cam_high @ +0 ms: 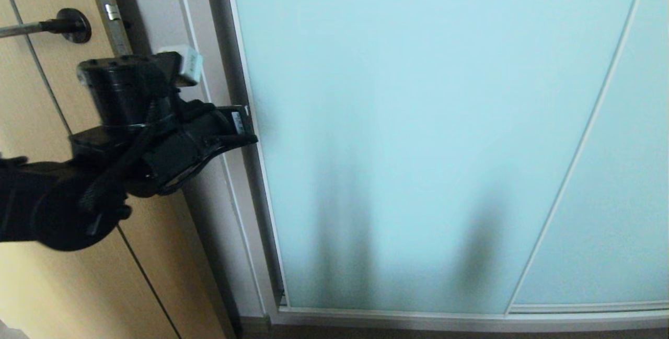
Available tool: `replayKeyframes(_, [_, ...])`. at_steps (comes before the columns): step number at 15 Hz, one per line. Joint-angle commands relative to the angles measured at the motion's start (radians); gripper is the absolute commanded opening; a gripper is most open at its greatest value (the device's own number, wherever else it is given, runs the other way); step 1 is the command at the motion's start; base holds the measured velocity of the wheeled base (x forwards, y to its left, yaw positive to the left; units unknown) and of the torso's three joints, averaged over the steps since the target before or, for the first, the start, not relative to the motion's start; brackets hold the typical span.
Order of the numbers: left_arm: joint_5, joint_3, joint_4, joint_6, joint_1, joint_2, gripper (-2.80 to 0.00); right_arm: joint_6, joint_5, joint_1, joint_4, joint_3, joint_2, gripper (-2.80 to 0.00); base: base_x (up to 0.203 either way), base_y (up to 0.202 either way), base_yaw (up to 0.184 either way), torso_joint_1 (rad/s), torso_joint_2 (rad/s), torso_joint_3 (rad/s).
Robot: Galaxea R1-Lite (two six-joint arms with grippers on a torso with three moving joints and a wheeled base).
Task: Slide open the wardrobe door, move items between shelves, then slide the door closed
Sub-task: Close the door
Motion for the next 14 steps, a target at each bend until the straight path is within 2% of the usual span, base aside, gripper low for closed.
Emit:
replayKeyframes(1, [0.035,0.149,-0.006,0.066,0.011,-0.275,-2.80,0.000,0.000,0.000,0.000,0.000,-0.002,-2.80,0.000,0.000,0.000,0.000,0.00,0.000])
replayKeyframes(3, [0.057,0.295,-0.008,0.099,0.058,-0.427,-2.80,0.000,0.000,0.000,0.000,0.001,-0.002,-2.80,0.000,0.000,0.000,0.000,0.00,0.000])
replayKeyframes(4, [0.065,0.365,-0.006,0.106,0.081,-0.506,-2.80,0.000,0.000,0.000,0.000,0.000,-0.002,-2.80,0.000,0.000,0.000,0.000,0.00,0.000])
replayKeyframes(6, [0.080,0.537,0.004,0.115,0.172,-0.683,-2.80,0.000,0.000,0.000,-0.001,0.000,-0.002,-2.80,0.000,0.000,0.000,0.000,0.00,0.000])
replayKeyframes(8, [0.083,0.653,0.020,0.121,0.214,-0.850,-2.80,0.000,0.000,0.000,0.000,0.000,-0.002,-2.80,0.000,0.000,0.000,0.000,0.00,0.000])
replayKeyframes(10, [0.084,0.736,0.073,0.137,0.235,-1.025,-2.80,0.000,0.000,0.000,0.000,0.000,-0.002,-2.80,0.000,0.000,0.000,0.000,0.00,0.000])
replayKeyframes(12, [0.081,0.804,0.188,0.145,0.256,-1.209,-2.80,0.000,0.000,0.000,0.000,0.000,-0.002,-2.80,0.000,0.000,0.000,0.000,0.00,0.000])
replayKeyframes(14, [0.079,0.887,0.252,0.143,0.278,-1.335,-2.80,0.000,0.000,0.000,-0.001,0.000,-0.002,-2.80,0.000,0.000,0.000,0.000,0.00,0.000])
